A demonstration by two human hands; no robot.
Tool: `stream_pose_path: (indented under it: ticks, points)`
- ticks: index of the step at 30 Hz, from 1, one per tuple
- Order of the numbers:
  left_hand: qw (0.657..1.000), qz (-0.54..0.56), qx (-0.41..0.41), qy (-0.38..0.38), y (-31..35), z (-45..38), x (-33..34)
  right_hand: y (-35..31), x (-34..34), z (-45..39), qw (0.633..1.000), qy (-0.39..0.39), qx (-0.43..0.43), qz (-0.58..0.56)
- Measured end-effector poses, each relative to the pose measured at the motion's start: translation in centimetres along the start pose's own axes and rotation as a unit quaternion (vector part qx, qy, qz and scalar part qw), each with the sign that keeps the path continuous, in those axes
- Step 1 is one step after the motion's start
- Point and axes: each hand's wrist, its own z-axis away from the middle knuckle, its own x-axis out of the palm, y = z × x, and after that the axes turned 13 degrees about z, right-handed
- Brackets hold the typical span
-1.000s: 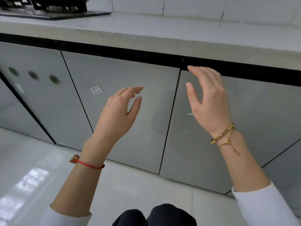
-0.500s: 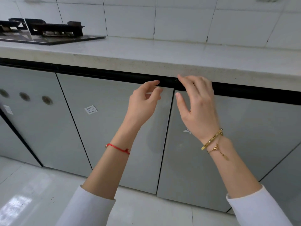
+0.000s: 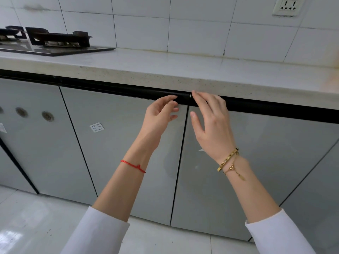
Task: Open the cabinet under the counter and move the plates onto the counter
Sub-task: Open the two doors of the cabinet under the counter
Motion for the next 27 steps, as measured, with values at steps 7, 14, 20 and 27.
stream_pose_path:
  ticks: [7, 14, 20, 27]
  points:
    - [1.0, -0.021, 0.023, -0.007, 1.0, 3.2, -1.3, -1.3, -0.7, 0.9, 0.994, -0.043, 0.004, -0.101]
    - [0.981, -0.136, 0.136, 0.017, 1.0, 7.1, -2.1, -2.6, -2.3, 2.4, 0.986, -0.023, -0.029, -0.165]
    - [0.887, -0.343, 0.301, 0.075, -1.2, 10.9, -3.1, -5.0, -3.9, 4.1, 0.976, -0.014, -0.053, -0.21]
    - [0.846, -0.396, 0.337, 0.12, -0.8, 14.3, -5.4, -8.7, -5.5, 5.8, 0.96, -0.011, -0.117, -0.254]
